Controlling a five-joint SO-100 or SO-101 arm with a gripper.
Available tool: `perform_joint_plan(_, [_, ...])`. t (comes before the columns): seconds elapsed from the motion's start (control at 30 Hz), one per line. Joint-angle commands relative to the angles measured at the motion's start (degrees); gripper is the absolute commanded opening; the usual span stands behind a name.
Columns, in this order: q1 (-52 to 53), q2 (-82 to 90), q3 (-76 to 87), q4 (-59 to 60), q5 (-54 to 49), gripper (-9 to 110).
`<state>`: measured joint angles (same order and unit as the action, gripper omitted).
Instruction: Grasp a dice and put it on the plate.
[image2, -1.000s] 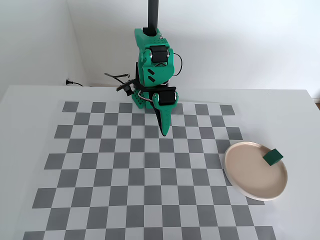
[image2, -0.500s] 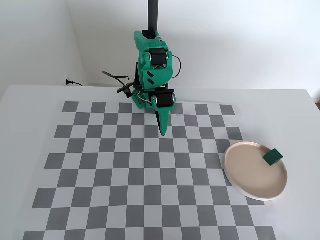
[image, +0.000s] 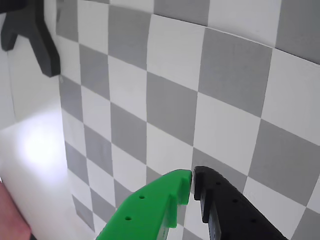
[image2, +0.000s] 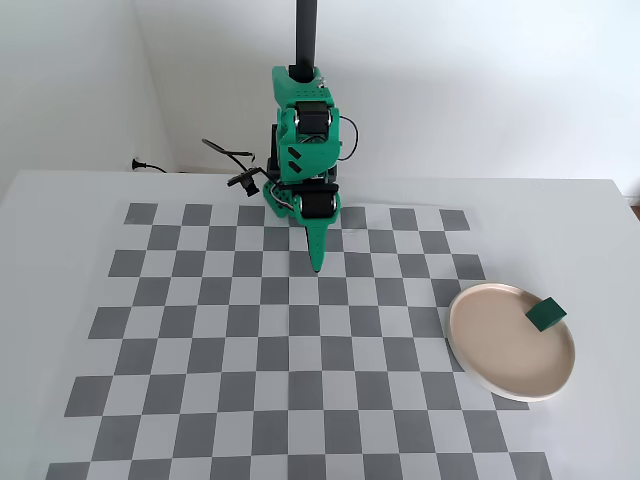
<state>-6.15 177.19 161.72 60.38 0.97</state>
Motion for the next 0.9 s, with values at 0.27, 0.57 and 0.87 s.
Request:
perform_joint_plan(0.27, [6.7,6.7,7.0,-0.5,0.4,-4])
perform_joint_plan(0.57, [6.8,13.2,11.2,2.6,1.1,-4])
perform_joint_plan(0.87, [7.8,14.0,12.6,3.0,0.7,-4])
